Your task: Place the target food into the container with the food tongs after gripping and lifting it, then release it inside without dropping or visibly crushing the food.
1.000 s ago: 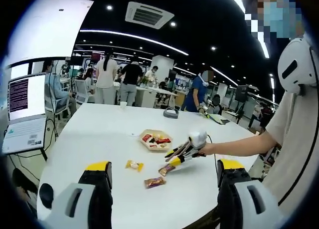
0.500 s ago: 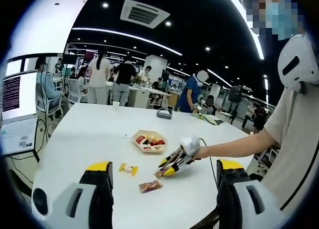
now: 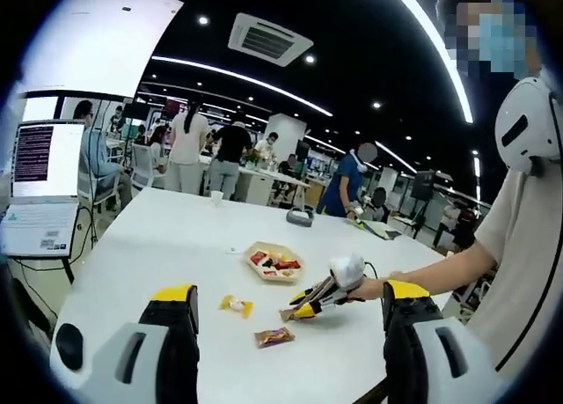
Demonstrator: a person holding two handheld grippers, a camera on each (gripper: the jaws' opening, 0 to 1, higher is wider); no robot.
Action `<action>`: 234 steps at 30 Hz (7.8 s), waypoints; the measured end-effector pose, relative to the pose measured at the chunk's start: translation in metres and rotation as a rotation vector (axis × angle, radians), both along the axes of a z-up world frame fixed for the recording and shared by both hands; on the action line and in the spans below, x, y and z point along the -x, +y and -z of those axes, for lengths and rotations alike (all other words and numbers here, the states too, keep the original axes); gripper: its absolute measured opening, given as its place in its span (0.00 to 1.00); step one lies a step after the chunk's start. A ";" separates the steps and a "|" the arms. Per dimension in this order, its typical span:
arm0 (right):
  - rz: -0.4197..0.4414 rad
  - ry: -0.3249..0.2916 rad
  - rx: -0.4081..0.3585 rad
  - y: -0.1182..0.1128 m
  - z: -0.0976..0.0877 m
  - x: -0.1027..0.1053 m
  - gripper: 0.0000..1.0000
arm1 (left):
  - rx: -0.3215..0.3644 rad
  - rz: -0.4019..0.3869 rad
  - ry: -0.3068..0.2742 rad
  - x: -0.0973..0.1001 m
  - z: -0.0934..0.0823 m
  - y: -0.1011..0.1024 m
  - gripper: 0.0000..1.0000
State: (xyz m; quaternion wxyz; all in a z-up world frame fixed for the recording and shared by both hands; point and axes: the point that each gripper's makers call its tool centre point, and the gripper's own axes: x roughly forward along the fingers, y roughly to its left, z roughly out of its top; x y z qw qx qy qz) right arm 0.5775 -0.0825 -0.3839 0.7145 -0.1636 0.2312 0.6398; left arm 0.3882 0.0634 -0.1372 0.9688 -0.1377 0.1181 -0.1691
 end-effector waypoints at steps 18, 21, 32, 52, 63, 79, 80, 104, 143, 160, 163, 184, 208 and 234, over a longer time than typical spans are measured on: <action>0.234 0.078 -0.183 -0.025 -0.049 -0.037 0.22 | -0.003 0.053 -0.007 -0.014 0.004 -0.019 0.86; 0.236 0.076 -0.184 -0.022 -0.050 -0.035 0.22 | -0.011 0.047 -0.004 -0.014 0.003 -0.017 0.86; 0.292 0.146 -0.273 -0.009 -0.065 -0.053 0.22 | -0.045 0.047 0.001 -0.004 -0.009 -0.011 0.83; 0.354 0.152 -0.319 -0.038 -0.079 -0.064 0.22 | -0.043 0.064 -0.008 -0.019 -0.005 -0.020 0.83; 0.451 0.141 -0.364 -0.063 -0.095 -0.091 0.22 | -0.053 0.101 0.000 -0.023 -0.002 -0.033 0.84; 0.493 0.155 -0.402 -0.063 -0.111 -0.095 0.22 | -0.002 0.061 -0.071 -0.020 -0.016 -0.025 0.85; 0.495 0.152 -0.417 -0.064 -0.115 -0.095 0.22 | 0.011 0.056 -0.071 -0.019 -0.015 -0.023 0.86; 0.467 0.122 -0.420 -0.050 -0.127 -0.094 0.22 | -0.037 0.045 -0.048 -0.007 -0.007 -0.026 0.85; 0.511 -0.173 -0.307 -0.011 -0.180 -0.124 0.22 | -0.009 0.040 -0.034 0.016 0.008 -0.007 0.85; 0.632 -0.243 -0.249 -0.035 -0.214 -0.148 0.22 | 0.015 0.033 -0.044 0.028 -0.010 0.028 0.85; 0.655 -0.250 -0.230 -0.035 -0.215 -0.153 0.22 | 0.024 0.020 -0.059 0.026 -0.011 0.036 0.85; 0.681 -0.205 -0.225 -0.024 -0.195 -0.173 0.23 | 0.064 -0.079 -0.032 0.016 0.004 0.076 0.85; 0.609 -0.214 -0.222 0.007 -0.191 -0.159 0.26 | 0.004 -0.177 -0.110 0.039 -0.007 0.098 0.78; 0.533 -0.173 -0.193 0.001 -0.177 -0.128 0.27 | -0.055 -0.028 -0.048 0.022 0.028 0.071 0.85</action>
